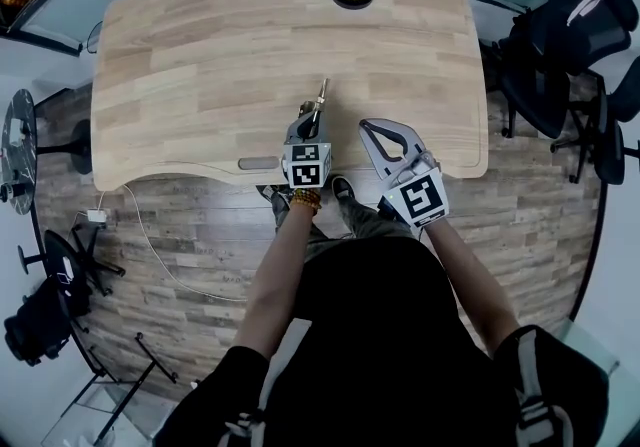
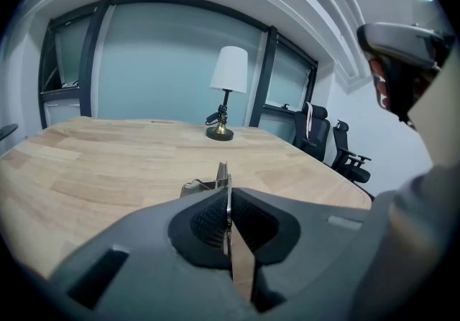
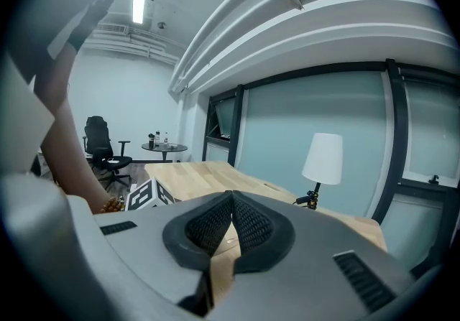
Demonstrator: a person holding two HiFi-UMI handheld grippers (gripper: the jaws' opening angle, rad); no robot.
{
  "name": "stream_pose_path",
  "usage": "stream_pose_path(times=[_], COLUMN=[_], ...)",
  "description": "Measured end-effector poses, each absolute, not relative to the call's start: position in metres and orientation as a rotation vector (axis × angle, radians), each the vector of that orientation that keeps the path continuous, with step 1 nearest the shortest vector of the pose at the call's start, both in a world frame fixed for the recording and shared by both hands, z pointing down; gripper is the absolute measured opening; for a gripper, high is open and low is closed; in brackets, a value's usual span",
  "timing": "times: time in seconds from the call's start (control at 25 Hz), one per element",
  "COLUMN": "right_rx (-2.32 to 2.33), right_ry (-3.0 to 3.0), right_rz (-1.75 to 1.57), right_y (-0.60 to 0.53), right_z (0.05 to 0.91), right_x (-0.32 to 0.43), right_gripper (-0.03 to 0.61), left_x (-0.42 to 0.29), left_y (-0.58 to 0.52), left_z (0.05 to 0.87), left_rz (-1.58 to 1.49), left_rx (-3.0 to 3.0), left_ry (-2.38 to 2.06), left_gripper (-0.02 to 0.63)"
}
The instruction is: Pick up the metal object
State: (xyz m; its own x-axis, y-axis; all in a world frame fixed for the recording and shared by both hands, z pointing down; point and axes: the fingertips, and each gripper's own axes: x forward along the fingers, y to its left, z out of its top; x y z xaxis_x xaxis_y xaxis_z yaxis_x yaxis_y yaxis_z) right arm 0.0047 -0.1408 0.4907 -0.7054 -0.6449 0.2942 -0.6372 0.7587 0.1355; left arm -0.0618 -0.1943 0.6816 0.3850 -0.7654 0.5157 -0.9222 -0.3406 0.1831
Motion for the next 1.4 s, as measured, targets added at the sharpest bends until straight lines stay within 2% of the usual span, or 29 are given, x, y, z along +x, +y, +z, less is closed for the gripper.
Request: stream_pose_path(times=[0.68,1.4], right_rx=[0.883,1.03], right_ry=[-2.629,-2.58], right_rz=[-0.059,-0.008], right_y=[-0.134,-0.158], right_z=[0.499,0.504], right_x=[-0.014,0.025], right_gripper=[0.003,0.003], left_x=[-0.074,-0.09], left_y=[-0.203,-0.201], left_z=[0.708,0.724], left_rz=[0.398,0.356], left_rx=[2.024,1.949], left_ry=[-1.414,-1.369], left_gripper=[0.018,0.034])
